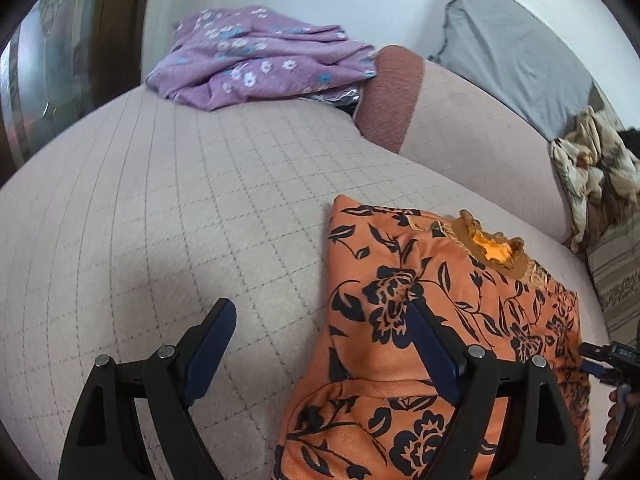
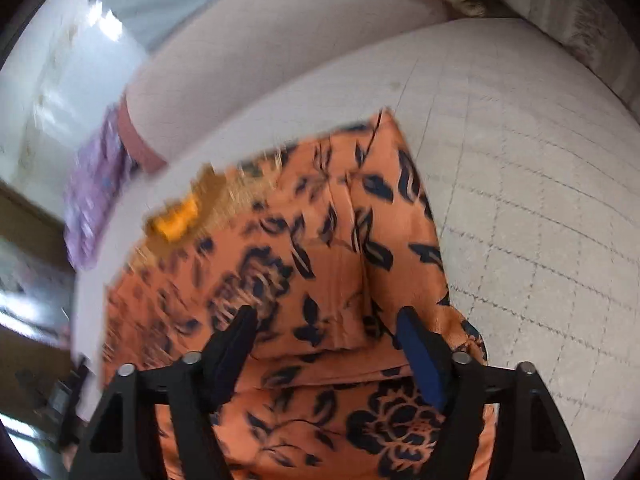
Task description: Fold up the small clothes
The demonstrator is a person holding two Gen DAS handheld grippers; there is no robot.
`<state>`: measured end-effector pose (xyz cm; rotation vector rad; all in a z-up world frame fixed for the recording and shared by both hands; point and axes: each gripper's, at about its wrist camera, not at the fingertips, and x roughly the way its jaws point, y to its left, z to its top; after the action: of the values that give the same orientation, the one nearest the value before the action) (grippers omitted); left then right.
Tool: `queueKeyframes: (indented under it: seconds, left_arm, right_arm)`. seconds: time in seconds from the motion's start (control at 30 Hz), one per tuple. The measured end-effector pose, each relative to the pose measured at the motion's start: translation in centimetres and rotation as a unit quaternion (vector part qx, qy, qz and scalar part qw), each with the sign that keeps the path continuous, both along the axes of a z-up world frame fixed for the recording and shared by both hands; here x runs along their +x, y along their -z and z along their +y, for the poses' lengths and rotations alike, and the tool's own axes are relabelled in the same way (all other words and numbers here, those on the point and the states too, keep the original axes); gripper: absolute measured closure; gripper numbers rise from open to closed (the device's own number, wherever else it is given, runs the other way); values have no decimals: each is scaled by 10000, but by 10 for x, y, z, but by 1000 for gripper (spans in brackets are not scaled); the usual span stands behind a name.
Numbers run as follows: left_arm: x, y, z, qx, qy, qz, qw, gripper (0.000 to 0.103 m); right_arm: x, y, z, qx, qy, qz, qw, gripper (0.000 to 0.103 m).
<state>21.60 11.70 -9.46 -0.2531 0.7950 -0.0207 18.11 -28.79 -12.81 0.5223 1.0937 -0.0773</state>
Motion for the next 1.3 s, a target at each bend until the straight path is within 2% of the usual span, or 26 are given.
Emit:
queueKeyframes:
  seconds: [0.03, 0.07, 0.1, 0.17, 0.33, 0.4, 0.43, 0.47, 0.5, 0.53, 0.57, 0.6, 0.67, 0.73, 0.8, 0.83, 0.9, 0.93, 0.97, 1.0, 1.03, 1.07, 1.1, 1.13, 1.2, 1.3]
  left_arm:
    - [0, 0, -2, 58, 32, -3, 10000, 16]
    - [1, 1, -3, 90, 49, 9, 9999, 16]
    - [1, 2, -4, 104, 68, 24, 9999, 16]
    - [2, 1, -4, 133, 76, -2, 9999, 16]
    - [-4, -12, -5, 137, 53, -341, 9993, 16]
    - [3, -4, -11, 340, 108, -136, 9993, 15]
    - [9, 7, -15, 490, 168, 168, 9985, 14]
    - [17, 22, -17, 661, 215, 572, 9959, 14]
    - [23, 37, -18, 785, 218, 974, 9919, 14]
    - [21, 37, -18, 803, 161, 772, 9936, 12]
    - [20, 32, -20, 845, 136, 742, 9936, 12]
    - [20, 30, -22, 853, 191, 756, 9933, 13]
    - [20, 32, -22, 826, 219, 789, 9932, 12]
    - [21, 31, -21, 773, 200, 789, 9937, 12]
    - [21, 31, -21, 749, 200, 790, 9939, 12]
    - [21, 32, -21, 754, 200, 782, 9939, 12]
    - [20, 32, -21, 766, 204, 765, 9939, 12]
    - [19, 33, -20, 758, 206, 756, 9940, 12]
    - [19, 34, -19, 730, 221, 757, 9942, 12]
    - [19, 34, -18, 701, 239, 758, 9944, 12]
    - [20, 35, -16, 665, 257, 759, 9946, 12]
    - [20, 35, -14, 613, 274, 736, 9950, 13]
    - [19, 34, -12, 553, 274, 711, 9956, 13]
    - [19, 34, -9, 468, 266, 691, 9962, 13]
    - [15, 32, -5, 319, 251, 598, 9974, 13]
    - [-9, 19, 3, 190, 368, 410, 9983, 13]
  right_arm:
    - [6, 5, 4, -121, -92, 124, 9998, 39]
    - [9, 9, 7, -258, -152, 194, 9994, 49]
    - [13, 10, 10, -450, -197, 275, 9984, 72]
    - [19, 7, 13, -634, -211, 378, 9970, 92]
    - [19, -31, 43, -1621, -582, 169, 9849, 93]
    - [20, -15, 44, -1785, -555, 325, 9818, 88]
    - [22, 0, 39, -1483, -591, 511, 9859, 88]
    - [21, 6, 40, -1409, -531, 517, 9872, 86]
    - [18, 2, 42, -1451, -440, 374, 9877, 76]
    - [17, -2, 41, -1402, -346, 311, 9890, 64]
    - [17, -5, 41, -1249, -262, 275, 9914, 37]
    - [15, -11, 39, -1158, -186, 175, 9929, 34]
    - [15, -33, 39, -1288, 9, -202, 9915, 34]
    - [14, -54, 38, -1189, 76, -663, 9907, 34]
    - [26, -65, 43, -274, -188, -1151, 9928, 34]
    - [35, -60, 41, 251, -350, -1201, 9918, 34]
    - [59, -38, 42, 860, -572, -1019, 9894, 34]
    - [69, -25, 40, 954, -588, -932, 9893, 34]
    - [86, 2, 29, 929, -440, -609, 9928, 34]
    - [90, 21, 19, 859, -163, -269, 9958, 53]
    - [84, 35, 3, 1159, 368, -223, 9923, 59]
    - [75, 31, -7, 1446, 784, -454, 9853, 54]
    - [69, 20, -6, 1318, 778, -609, 9863, 34]
    - [63, 9, 2, 973, 588, -700, 9910, 27]
    - [41, -10, 15, 421, 252, -658, 9966, 25]
    - [-6, -26, 12, 416, 142, -679, 9967, 25]
